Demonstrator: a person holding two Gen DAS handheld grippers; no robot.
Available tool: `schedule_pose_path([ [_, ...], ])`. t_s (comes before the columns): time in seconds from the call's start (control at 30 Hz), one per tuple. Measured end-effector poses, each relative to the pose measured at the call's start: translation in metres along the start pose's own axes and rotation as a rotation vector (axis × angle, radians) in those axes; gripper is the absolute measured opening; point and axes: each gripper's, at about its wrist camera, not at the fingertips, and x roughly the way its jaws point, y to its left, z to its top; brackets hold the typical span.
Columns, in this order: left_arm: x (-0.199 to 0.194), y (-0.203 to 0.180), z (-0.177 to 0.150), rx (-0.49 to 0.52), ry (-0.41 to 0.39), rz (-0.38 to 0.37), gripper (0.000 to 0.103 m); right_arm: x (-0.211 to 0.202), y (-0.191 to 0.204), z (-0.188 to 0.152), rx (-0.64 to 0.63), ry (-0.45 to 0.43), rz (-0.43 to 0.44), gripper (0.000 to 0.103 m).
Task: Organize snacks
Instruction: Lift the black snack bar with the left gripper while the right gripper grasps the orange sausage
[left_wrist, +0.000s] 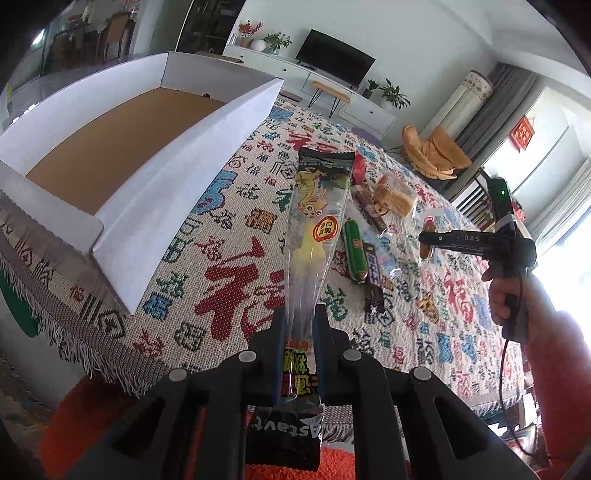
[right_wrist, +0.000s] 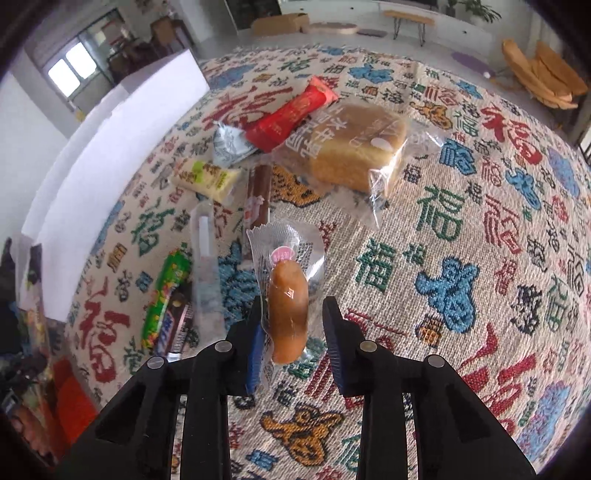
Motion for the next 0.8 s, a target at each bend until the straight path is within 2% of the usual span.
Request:
schedule_pose_path([
  [0.13, -0.024, 0.009, 0.020, -0.052, -0.048, -0.049, 0.013, -0.028, 0.012, 0.013, 0.044, -0.049, 0.130, 0.031],
  [0.27, -0.049, 0.022, 0.036, -0.066, -0.102, -0.017, 0.013, -0.050, 0.041, 0.027, 0.032, -0.091, 0.203, 0.031],
  [0.37, -0.067, 0.041, 0.054, -0.109, -0.140, -0.012, 0.013, -0.065, 0.070, 0.038, 0.015, -0.109, 0.291, 0.031],
  [0.53, -0.086, 0.083, 0.104, -0.172, -0.201, 0.092, 0.013, -0.078, 0.157, 0.073, -0.055, -0.126, 0.464, 0.031],
  [0.63, -0.082, 0.101, 0.132, -0.156, -0.206, 0.202, 0.016, -0.076, 0.224, 0.092, -0.131, -0.150, 0.517, 0.032],
  [0.67, -0.078, 0.107, 0.140, -0.153, -0.206, 0.265, 0.021, -0.073, 0.246, 0.096, -0.154, -0.160, 0.526, 0.035],
  [0.7, -0.075, 0.112, 0.145, -0.150, -0.211, 0.311, 0.034, -0.068, 0.264, 0.102, -0.169, -0.166, 0.534, 0.042],
  [0.73, -0.073, 0.116, 0.151, -0.148, -0.215, 0.346, 0.059, -0.064, 0.280, 0.108, -0.174, -0.179, 0.536, 0.046],
  [0.77, -0.072, 0.120, 0.153, -0.146, -0.224, 0.384, 0.072, -0.062, 0.291, 0.113, -0.173, -0.198, 0.536, 0.056],
  [0.8, -0.073, 0.122, 0.152, -0.138, -0.243, 0.423, 0.081, -0.061, 0.298, 0.116, -0.169, -0.215, 0.535, 0.058],
])
